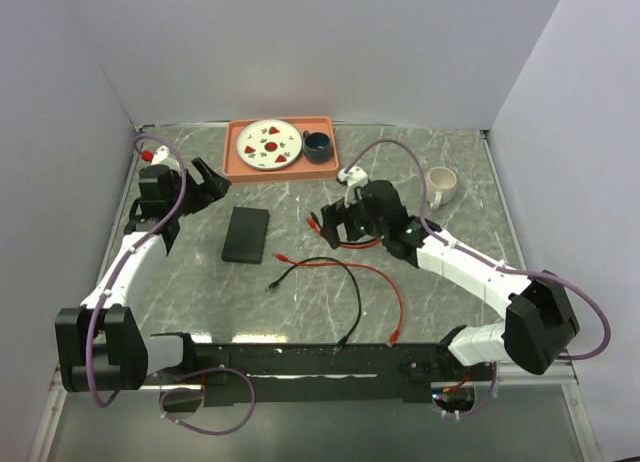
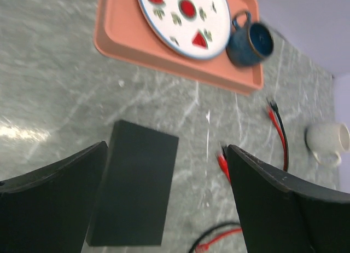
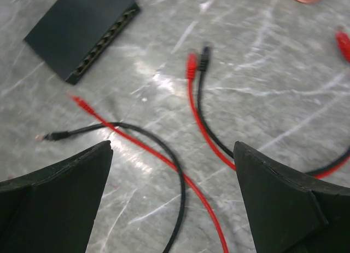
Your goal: Insert the plug into the switch port
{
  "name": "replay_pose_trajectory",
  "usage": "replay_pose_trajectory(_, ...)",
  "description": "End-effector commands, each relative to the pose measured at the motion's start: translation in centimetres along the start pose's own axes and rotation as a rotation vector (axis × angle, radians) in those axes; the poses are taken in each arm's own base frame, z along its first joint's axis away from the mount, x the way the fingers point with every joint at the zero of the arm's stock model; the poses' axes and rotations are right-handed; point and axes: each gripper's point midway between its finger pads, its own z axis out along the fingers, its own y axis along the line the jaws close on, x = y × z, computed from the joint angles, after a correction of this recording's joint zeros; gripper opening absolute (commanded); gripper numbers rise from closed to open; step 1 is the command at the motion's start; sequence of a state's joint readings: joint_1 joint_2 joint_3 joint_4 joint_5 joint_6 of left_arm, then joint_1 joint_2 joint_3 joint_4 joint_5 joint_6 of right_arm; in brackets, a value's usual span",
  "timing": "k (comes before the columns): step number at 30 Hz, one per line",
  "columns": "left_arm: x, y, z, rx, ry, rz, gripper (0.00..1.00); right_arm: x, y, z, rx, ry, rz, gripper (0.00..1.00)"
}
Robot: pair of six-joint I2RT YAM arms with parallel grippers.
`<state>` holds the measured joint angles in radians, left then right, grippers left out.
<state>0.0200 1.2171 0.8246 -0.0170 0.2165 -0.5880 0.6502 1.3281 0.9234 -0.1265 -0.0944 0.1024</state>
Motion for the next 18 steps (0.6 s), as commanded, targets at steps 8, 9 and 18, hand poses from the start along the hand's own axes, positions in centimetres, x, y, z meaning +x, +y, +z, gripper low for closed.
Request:
replay_pose_trajectory(8,8.6,-6.1,-3.6,0.218,0.285,0.009,0.99,1.0,5.6,-0.8,-0.164,-0.062,-0.148,1.00)
replay_pose_trajectory(9,9.5,-6.2,-4.1,0.210,0.307,-0.005,0.97,1.2,5.9,-0.8,-0.177,-0.060,-0.147,1.00)
replay_pose_trajectory(18,17.2,-5.1,-8.8,0.170,0.412,-0.097,0.61,1.5,7.3,-0.4,-0.226,-0.058,-0.119,1.00)
